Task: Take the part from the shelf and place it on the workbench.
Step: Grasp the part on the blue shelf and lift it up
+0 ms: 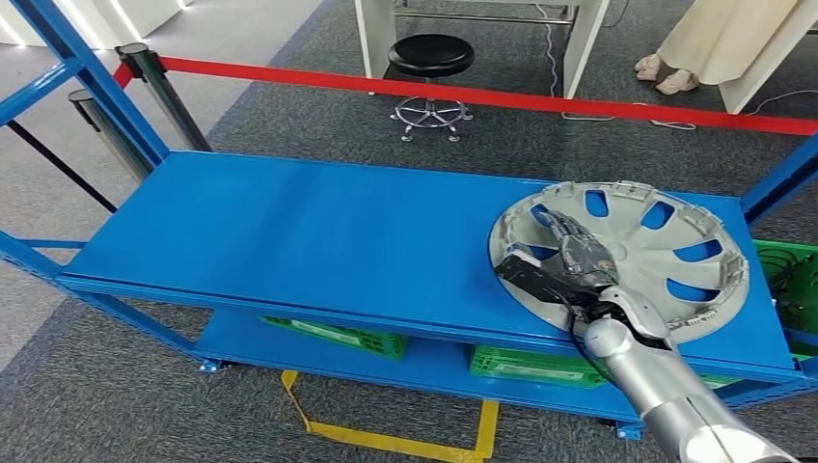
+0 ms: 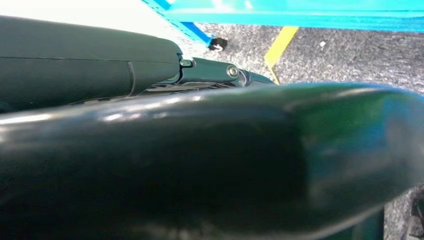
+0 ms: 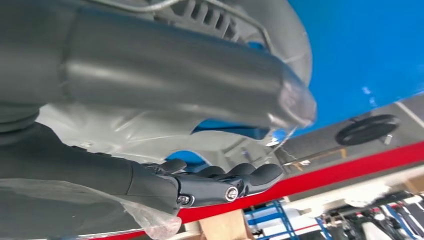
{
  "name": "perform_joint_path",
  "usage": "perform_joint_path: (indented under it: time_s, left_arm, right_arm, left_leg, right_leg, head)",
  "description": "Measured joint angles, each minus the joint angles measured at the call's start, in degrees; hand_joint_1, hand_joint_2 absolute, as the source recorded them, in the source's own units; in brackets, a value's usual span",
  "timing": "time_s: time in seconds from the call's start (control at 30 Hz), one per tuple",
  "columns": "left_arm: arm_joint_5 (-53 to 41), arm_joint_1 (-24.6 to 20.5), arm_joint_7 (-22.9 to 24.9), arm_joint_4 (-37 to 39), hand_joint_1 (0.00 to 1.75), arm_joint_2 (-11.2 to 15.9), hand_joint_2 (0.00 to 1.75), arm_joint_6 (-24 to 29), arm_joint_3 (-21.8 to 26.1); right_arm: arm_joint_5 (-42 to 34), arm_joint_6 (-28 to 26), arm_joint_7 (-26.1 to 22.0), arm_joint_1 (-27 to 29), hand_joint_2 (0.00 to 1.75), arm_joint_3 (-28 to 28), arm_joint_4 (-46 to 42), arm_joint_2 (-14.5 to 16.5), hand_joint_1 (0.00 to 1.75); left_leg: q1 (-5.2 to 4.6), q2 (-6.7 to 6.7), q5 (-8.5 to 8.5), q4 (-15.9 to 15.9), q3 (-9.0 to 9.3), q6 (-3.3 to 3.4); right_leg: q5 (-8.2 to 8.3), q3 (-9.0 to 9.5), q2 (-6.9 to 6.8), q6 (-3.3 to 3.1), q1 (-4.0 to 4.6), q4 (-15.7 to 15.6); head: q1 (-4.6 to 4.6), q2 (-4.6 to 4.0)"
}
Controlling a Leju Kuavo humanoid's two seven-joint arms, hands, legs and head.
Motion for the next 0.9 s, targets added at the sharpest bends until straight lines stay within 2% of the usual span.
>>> perform_joint_path:
  time_s: [0.07,0.1,0.13,0.17,0.23,0.27,0.33,0.4,0.43,0.5,0.57,0.6,0.63,0.67,0.73,0.77,0.8,0.9]
  left_arm:
    - [-0.22,0.07,0.11,0.01,0.00,-0.07,0.00,0.28,-0.10]
    - [-0.25,0.10,0.26,0.01,0.00,-0.09,0.00,0.34,-0.14]
    - [-0.28,0.11,0.53,0.01,0.00,-0.14,0.00,0.39,-0.18]
    - [-0.32,0.11,0.87,0.01,0.00,-0.19,0.00,0.45,-0.20]
    - [-0.63,0.10,1.55,0.01,0.00,-0.30,0.00,0.59,-0.25]
    - [-0.96,0.08,1.75,0.02,0.00,-0.39,0.00,0.58,-0.32]
    - [-1.86,0.07,1.95,0.01,0.00,-0.61,0.00,0.32,-0.65]
    - [-2.54,0.06,2.03,0.00,0.00,-0.87,0.00,0.04,-0.97]
    - [-2.71,0.04,2.05,0.00,0.00,-1.00,0.00,-0.01,-1.04]
    - [-2.86,0.00,2.09,0.00,0.00,-1.24,0.00,-0.05,-1.17]
    - [-2.91,-0.01,2.09,0.00,0.00,-1.32,0.00,-0.15,-1.27]
    - [-2.95,0.00,2.09,0.00,0.00,-1.34,0.00,-0.22,-1.28]
    - [-3.02,0.00,2.09,0.00,0.00,-1.34,0.00,-0.26,-1.27]
    - [-3.10,0.00,2.09,0.00,0.00,-1.36,0.00,-0.30,-1.26]
    - [-3.26,-0.02,2.09,0.00,0.00,-1.40,0.00,-0.32,-1.23]
    - [-3.36,-0.02,2.09,0.00,0.00,-1.41,0.00,-0.35,-1.21]
    - [-3.48,-0.03,2.09,0.01,0.00,-1.42,0.00,-0.42,-1.19]
    - [-3.82,-0.05,2.08,0.01,0.00,-1.41,0.00,-0.64,-1.13]
  right_arm:
    - [0.48,0.79,1.36,-0.25,1.75,0.37,0.62,0.73,0.00]
    - [0.69,1.14,2.08,-0.32,1.75,0.54,0.90,1.16,0.00]
    - [0.96,1.34,2.86,-0.40,1.75,0.73,1.13,1.61,0.00]
    - [1.29,1.33,3.69,-0.44,1.31,0.94,1.32,2.11,0.00]
    - [1.76,0.96,5.06,-0.42,0.44,1.38,1.55,3.32,0.00]
    - [1.81,0.79,5.50,-0.34,0.00,1.55,1.63,4.02,0.00]
    - [1.60,0.71,5.87,-0.18,0.00,1.87,1.79,5.48,0.00]
    - [1.37,0.74,6.03,-0.12,0.00,2.28,1.97,6.75,0.00]
    - [1.30,0.75,6.06,-0.08,0.00,2.47,2.08,7.20,0.00]
    - [1.25,0.68,6.04,0.04,0.00,2.82,2.42,7.87,0.00]
    - [1.52,0.20,5.93,0.16,0.00,3.14,2.97,8.34,0.00]
    - [1.81,-0.24,5.84,0.21,0.00,3.28,3.26,8.44,0.00]
    - [2.21,-0.84,5.72,0.22,0.00,3.45,3.46,8.49,0.00]
    - [2.80,-1.65,5.57,0.19,0.00,3.63,3.57,8.51,0.00]
    - [4.54,-3.94,5.37,0.11,0.00,4.04,3.43,8.55,0.00]
    - [5.62,-5.34,5.32,0.10,0.00,4.22,3.12,8.60,0.00]
    - [6.72,-6.79,5.32,0.18,0.00,4.34,2.65,8.66,0.00]
    - [9.22,-10.24,5.38,0.76,0.00,4.46,0.73,8.86,0.00]
  left_leg:
    - [0.04,0.01,-2.78,7.20,-3.48,-0.21]
    - [0.04,0.01,-3.00,9.12,-4.48,-0.19]
    - [0.04,0.01,-2.11,8.97,-4.52,-0.08]
    - [0.02,0.01,-0.32,6.69,-3.54,0.13]
    - [-0.11,0.00,3.54,-0.78,-0.21,0.73]
    - [-0.19,0.01,4.52,-3.84,1.12,0.95]
    - [-0.40,-0.01,4.71,-6.41,2.10,1.16]
    - [-0.24,-0.01,4.94,-7.04,2.24,1.50]
    - [-0.09,0.00,5.13,-7.34,2.37,1.77]
    - [0.15,0.04,5.42,-7.78,2.53,2.22]
    - [0.13,0.04,5.42,-7.76,2.45,2.37]
    - [0.13,0.01,5.40,-7.73,2.46,2.39]
    - [0.14,-0.04,5.37,-7.71,2.50,2.40]
    - [0.16,-0.11,5.31,-7.67,2.58,2.37]
    - [0.10,-0.24,5.03,-7.49,2.70,2.07]
    - [-0.02,-0.27,4.88,-7.27,2.62,1.83]
    - [-0.14,-0.28,4.79,-7.11,2.50,1.58]
    - [-0.22,-0.25,4.66,-6.96,2.34,0.95]
  right_leg:
    - [-0.09,0.10,-0.07,-0.27,0.05,0.01]
    - [-0.12,0.17,-0.04,-0.33,0.08,0.02]
    - [-0.16,0.28,0.04,-0.36,0.10,0.02]
    - [-0.19,0.42,0.14,-0.38,0.13,0.02]
    - [-0.31,0.64,0.37,-0.28,0.26,0.05]
    - [-0.36,0.61,0.47,-0.12,0.36,0.08]
    - [-0.30,0.47,0.55,0.37,0.48,-0.06]
    - [-0.33,0.38,0.52,0.95,0.44,-0.27]
    - [-0.87,0.08,0.47,1.20,0.43,0.24]
    - [-3.70,-2.15,0.40,1.60,0.39,4.78]
    - [-6.96,-5.72,0.37,1.92,0.35,12.36]
    - [-7.48,-7.00,0.36,2.05,0.33,14.90]
    - [-6.93,-7.39,0.35,2.14,0.31,15.45]
    - [-5.33,-6.68,0.32,2.17,0.29,13.71]
    - [-1.38,-3.05,0.15,2.03,0.29,6.09]
    - [-0.27,-1.35,0.09,1.83,0.29,2.68]
    - [0.14,-0.30,0.07,1.61,0.32,0.61]
    - [-0.05,0.12,0.17,0.81,0.34,-0.20]
  head:
    - [-0.02,0.00]
    - [-0.01,0.00]
    - [-0.02,0.00]
    - [-0.02,0.00]
    - [-0.02,0.00]
    - [0.00,0.00]
    - [0.02,0.00]
    - [0.05,0.00]
    - [0.10,0.00]
    - [0.27,0.00]
    - [0.40,0.00]
    - [0.39,0.00]
    - [0.42,0.00]
    - [0.42,0.00]
    - [0.44,0.00]
    - [0.42,0.00]
    - [0.39,0.00]
    - [0.33,0.00]
